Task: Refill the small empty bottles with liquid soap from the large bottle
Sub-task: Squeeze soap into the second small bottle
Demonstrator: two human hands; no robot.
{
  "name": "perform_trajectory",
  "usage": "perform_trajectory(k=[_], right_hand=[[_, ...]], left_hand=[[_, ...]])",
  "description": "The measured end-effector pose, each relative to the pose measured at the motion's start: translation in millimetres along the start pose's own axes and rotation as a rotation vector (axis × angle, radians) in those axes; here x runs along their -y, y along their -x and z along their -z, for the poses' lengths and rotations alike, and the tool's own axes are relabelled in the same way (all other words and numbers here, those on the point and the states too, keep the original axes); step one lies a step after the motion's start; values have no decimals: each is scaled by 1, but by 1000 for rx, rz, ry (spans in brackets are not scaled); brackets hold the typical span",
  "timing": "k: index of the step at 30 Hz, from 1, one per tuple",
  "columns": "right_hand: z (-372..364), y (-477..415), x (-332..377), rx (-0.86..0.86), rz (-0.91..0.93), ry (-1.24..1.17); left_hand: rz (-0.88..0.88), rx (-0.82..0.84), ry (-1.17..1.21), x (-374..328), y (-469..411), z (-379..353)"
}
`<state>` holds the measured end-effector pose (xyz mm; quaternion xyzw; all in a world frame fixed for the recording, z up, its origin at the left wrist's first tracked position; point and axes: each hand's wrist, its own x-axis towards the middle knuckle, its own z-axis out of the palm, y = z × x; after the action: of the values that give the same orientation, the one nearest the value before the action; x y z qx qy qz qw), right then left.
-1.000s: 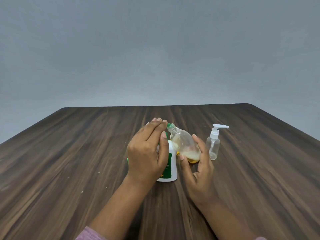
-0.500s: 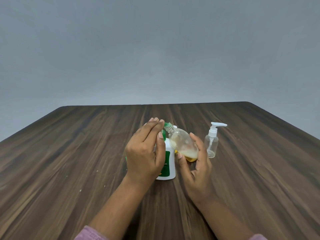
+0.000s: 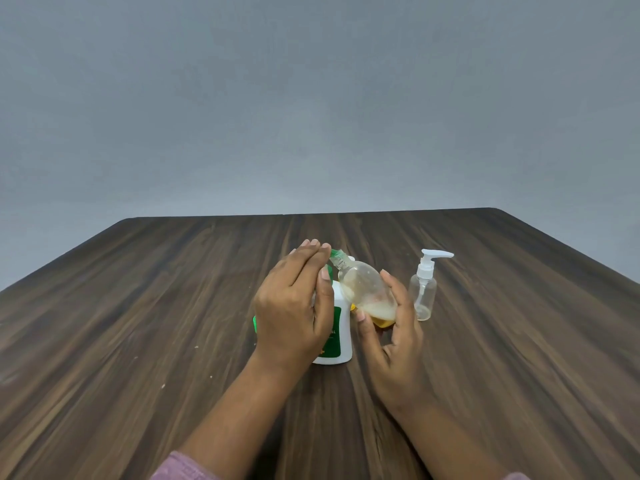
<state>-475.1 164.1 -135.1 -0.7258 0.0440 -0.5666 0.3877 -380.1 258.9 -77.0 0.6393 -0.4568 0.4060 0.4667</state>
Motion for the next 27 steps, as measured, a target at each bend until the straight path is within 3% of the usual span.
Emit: perform_trajectory(k=[27], right_hand=[[-2,-2,4,-26,3,2]], left_hand=[[16,-18,28,-2,3,0]])
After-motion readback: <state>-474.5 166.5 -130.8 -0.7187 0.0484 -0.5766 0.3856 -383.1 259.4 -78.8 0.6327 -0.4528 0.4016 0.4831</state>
